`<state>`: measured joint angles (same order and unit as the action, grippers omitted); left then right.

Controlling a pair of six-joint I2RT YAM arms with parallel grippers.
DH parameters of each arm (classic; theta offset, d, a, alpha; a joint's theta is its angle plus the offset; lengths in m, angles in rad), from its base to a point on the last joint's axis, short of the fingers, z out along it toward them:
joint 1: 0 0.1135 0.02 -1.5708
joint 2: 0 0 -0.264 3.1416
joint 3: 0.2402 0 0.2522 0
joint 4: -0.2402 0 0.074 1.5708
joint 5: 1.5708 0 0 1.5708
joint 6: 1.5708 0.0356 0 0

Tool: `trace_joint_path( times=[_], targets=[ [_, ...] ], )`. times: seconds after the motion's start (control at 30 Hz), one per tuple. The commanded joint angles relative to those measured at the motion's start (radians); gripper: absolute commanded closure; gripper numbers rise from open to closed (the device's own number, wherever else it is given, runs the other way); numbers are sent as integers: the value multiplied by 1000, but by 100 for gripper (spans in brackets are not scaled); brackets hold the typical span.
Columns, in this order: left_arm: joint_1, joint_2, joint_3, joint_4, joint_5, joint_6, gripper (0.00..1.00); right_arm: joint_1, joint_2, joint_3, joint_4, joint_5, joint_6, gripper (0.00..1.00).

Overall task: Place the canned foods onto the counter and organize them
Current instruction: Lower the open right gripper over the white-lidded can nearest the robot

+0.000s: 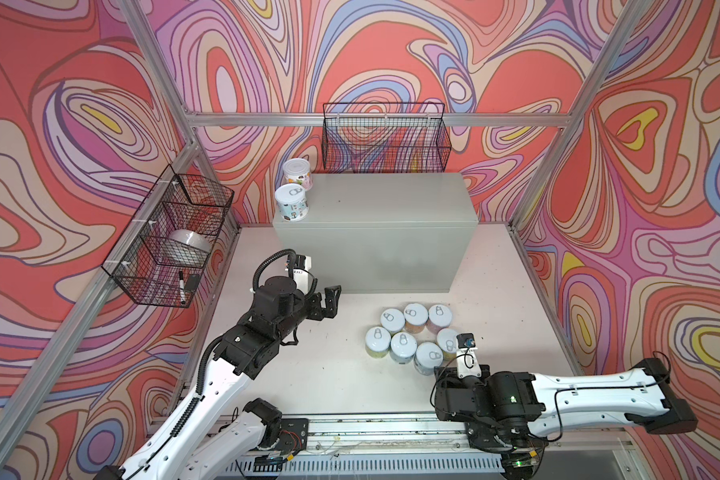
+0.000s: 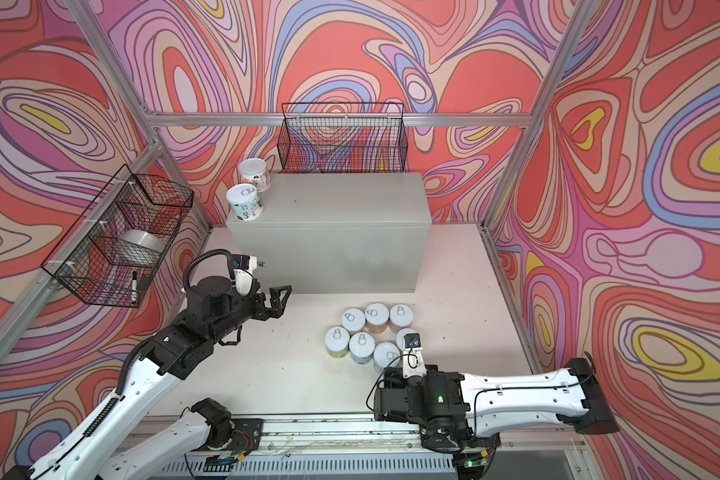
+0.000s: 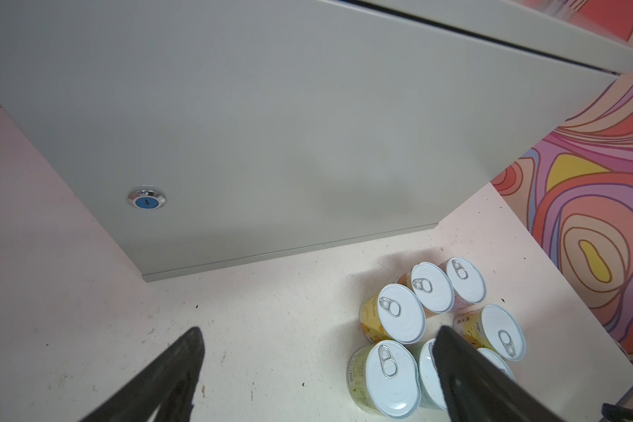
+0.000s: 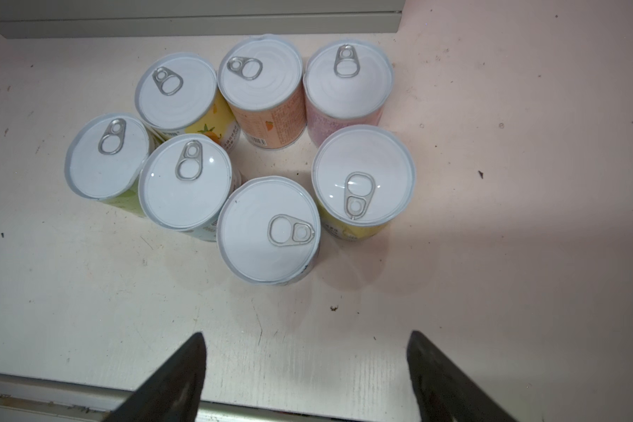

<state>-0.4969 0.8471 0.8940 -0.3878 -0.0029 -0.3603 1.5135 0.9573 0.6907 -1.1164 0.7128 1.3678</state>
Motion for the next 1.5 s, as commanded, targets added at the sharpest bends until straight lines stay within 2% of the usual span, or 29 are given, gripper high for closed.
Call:
trace_joint_path(
  times=[0.0,0.23,0.47,0.57,0.67,0.83,1.1,1.23,1.47],
  targets=[
    [-7,7,-4,55,15,-6,0,6,76,-36,175,-26,-73,6],
    [-9,21,-21,79,21,11,0,7,135,-125,362,-1,-137,3],
    [-10,28,-37,115,27,11,0,7,273,-150,483,-4,-105,2],
    [-10,18,-51,116,17,8,0,7,323,-151,436,24,-23,2],
    [-9,9,-61,116,9,3,0,7,297,-188,406,33,48,3],
    [-10,5,-79,116,12,-5,0,7,278,-214,432,56,48,4],
    [-11,-6,-116,155,19,-30,0,-1,403,-192,528,106,-38,4],
    [-14,-15,-148,144,30,-50,0,-18,413,-212,595,136,-80,5],
    [-21,-21,-197,158,31,-59,0,-121,404,-279,790,115,-226,6]
  ],
)
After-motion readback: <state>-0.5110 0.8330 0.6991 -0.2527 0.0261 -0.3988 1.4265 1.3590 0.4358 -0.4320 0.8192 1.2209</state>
